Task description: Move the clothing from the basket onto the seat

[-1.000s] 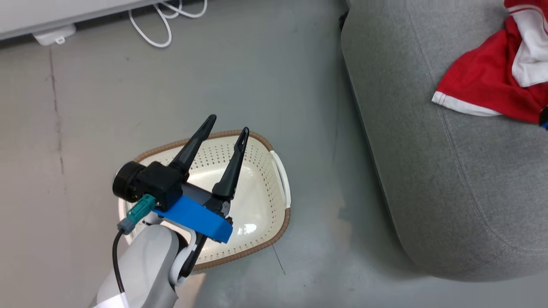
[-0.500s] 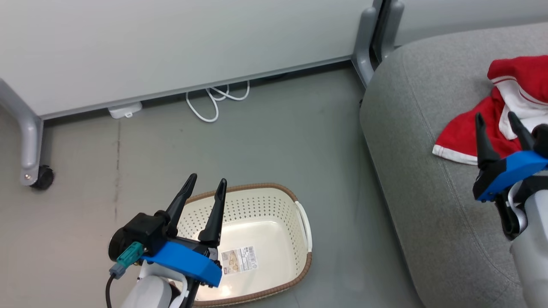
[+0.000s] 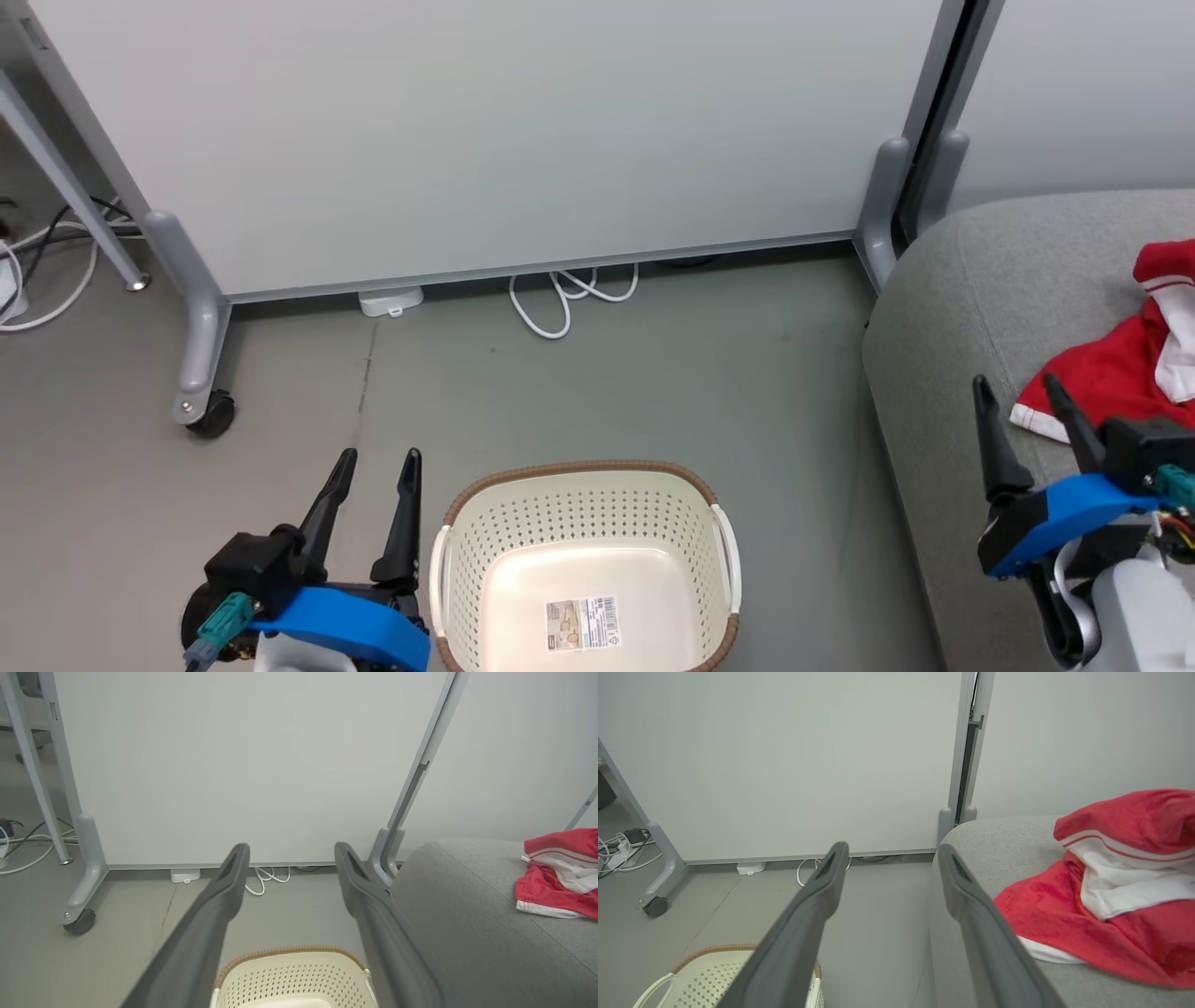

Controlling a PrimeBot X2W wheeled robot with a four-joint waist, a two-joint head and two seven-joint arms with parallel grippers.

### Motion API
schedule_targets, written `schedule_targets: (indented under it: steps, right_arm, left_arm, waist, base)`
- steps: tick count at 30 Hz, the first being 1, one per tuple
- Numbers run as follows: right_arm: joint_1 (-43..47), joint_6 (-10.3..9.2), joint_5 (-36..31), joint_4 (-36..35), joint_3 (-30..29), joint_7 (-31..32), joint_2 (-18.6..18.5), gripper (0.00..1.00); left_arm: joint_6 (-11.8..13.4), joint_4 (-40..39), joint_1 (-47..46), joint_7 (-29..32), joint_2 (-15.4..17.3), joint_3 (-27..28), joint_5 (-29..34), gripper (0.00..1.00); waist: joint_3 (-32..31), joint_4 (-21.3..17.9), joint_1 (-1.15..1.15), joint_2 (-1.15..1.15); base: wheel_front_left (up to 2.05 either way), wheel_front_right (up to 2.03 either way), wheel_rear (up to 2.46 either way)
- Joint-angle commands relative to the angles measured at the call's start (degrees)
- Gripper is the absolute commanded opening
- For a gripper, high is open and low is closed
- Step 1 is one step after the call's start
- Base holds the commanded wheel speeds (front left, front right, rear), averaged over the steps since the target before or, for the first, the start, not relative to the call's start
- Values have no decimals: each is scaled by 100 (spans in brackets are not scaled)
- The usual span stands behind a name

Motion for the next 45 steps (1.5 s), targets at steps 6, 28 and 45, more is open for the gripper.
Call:
schedule_targets:
  steps: [6, 28, 45]
  right_arm:
    - [866, 1, -465, -1068, -107, 297, 476, 100]
    - [1654, 1, -596, -2186, 63, 799, 921, 100]
    - [1668, 1, -454, -2136, 98, 790, 924, 100]
  left_arm:
    - [-8, 137, 178, -17, -5, 369, 14, 100]
    - [-8, 222, 236, -17, -37, 651, -35, 100]
    - [-8, 307, 237, -17, -22, 579, -50, 100]
  waist:
    - [-175, 206, 1, -1]
    - [-231, 251, 1, -1]
    - [-211, 152, 1, -1]
  base:
    - [0, 0, 0]
    - [0, 0, 0]
    - [0, 0, 0]
